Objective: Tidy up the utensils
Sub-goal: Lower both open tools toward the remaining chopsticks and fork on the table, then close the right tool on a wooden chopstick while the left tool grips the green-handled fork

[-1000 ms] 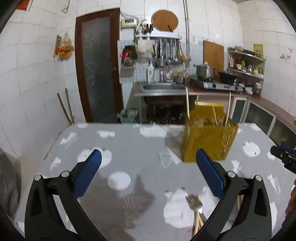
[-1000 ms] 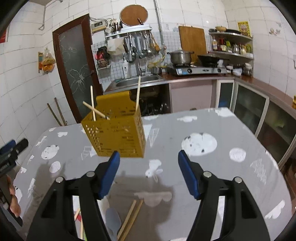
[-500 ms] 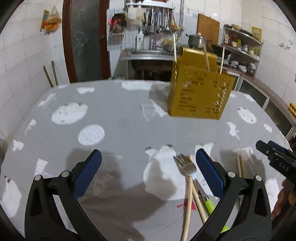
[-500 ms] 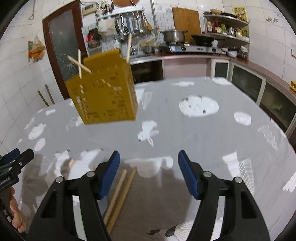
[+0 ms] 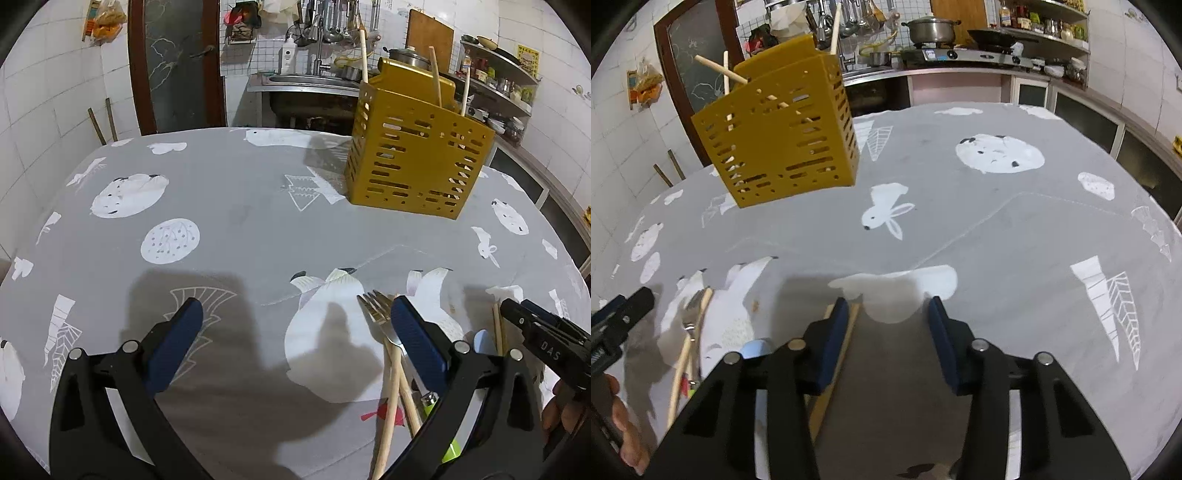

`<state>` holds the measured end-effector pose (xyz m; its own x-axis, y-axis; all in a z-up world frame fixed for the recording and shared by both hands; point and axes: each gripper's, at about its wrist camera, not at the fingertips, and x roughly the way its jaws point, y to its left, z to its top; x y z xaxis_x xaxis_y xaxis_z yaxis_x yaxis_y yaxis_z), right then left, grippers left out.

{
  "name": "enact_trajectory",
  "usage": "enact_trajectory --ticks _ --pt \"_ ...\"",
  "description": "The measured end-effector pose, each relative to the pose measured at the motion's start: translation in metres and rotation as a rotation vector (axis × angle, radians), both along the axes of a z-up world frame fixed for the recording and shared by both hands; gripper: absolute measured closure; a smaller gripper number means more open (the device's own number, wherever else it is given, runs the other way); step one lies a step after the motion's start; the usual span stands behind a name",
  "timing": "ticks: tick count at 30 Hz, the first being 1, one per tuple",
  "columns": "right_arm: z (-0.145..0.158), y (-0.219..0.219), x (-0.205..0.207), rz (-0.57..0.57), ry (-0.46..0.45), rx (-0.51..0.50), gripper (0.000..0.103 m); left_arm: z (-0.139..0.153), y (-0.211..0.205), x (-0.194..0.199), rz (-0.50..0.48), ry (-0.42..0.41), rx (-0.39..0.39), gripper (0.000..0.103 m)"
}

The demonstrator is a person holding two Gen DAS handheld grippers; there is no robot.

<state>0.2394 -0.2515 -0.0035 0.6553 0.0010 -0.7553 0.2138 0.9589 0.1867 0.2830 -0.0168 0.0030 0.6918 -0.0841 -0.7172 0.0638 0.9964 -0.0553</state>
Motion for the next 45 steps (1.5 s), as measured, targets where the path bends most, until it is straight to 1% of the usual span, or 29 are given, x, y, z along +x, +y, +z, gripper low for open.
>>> enact_trajectory --ticks 3,5,8,9,10,14,17,20,23,25,26,28,30,33,34,35,37,39,45 --pt "-0.002 0.007 0.002 0.006 0.024 -0.016 0.066 0.000 -0.001 0.000 0.001 0.001 0.001 0.005" --pt "-0.003 0.010 0.003 -0.005 0.031 -0.022 0.069 0.001 -0.003 0.000 -0.001 0.002 0.006 0.005" --pt "-0.003 0.016 0.005 0.000 0.038 -0.034 0.080 0.002 -0.006 0.000 -0.002 0.006 0.004 0.005" --pt "-0.003 0.018 0.007 0.009 0.039 -0.038 0.089 0.002 -0.007 0.001 -0.001 0.012 -0.002 0.005" --pt "-0.003 0.019 0.009 0.016 0.037 -0.025 0.095 0.001 -0.008 0.002 0.001 0.020 -0.009 0.005" --pt "-0.004 0.008 0.013 0.019 0.021 0.026 0.096 -0.002 -0.016 0.007 0.010 0.053 -0.027 0.005" --pt "-0.001 -0.003 0.012 0.015 0.011 -0.008 0.096 -0.006 -0.025 0.011 -0.003 0.076 -0.026 0.005" --pt "-0.001 -0.020 0.013 0.014 0.021 0.004 0.095 -0.011 -0.037 0.017 -0.015 0.104 -0.005 0.005" --pt "-0.003 -0.027 0.012 0.025 0.027 0.005 0.095 -0.015 -0.043 0.024 -0.021 0.138 -0.024 0.005" --pt "-0.005 -0.027 0.011 0.024 0.020 0.009 0.095 -0.018 -0.045 0.027 -0.006 0.147 -0.025 0.007" --pt "-0.005 -0.027 0.010 0.022 0.017 0.009 0.095 -0.019 -0.046 0.027 0.004 0.150 -0.019 0.008" --pt "-0.006 -0.026 0.010 0.022 0.013 0.003 0.095 -0.023 -0.048 0.028 0.006 0.164 -0.004 0.023" --pt "-0.005 -0.026 0.011 0.025 0.014 0.002 0.095 -0.028 -0.050 0.031 -0.006 0.192 0.000 0.030" --pt "-0.006 -0.026 0.011 0.026 0.013 0.002 0.095 -0.029 -0.046 0.034 0.003 0.195 -0.014 0.036" --pt "-0.006 -0.026 0.011 0.026 0.013 0.000 0.095 -0.029 -0.045 0.034 0.004 0.193 -0.021 0.042" --pt "-0.006 -0.026 0.011 0.026 0.013 -0.002 0.095 -0.028 -0.045 0.035 0.004 0.191 -0.024 0.045" --pt "-0.006 -0.025 0.011 0.025 0.014 -0.007 0.095 -0.028 -0.046 0.035 -0.007 0.190 -0.019 0.060" --pt "-0.006 -0.024 0.011 0.025 0.017 -0.013 0.095 -0.027 -0.047 0.035 -0.019 0.196 -0.017 0.064" --pt "-0.005 -0.021 0.012 0.023 0.022 -0.027 0.095 -0.027 -0.046 0.038 -0.035 0.228 -0.029 0.064"
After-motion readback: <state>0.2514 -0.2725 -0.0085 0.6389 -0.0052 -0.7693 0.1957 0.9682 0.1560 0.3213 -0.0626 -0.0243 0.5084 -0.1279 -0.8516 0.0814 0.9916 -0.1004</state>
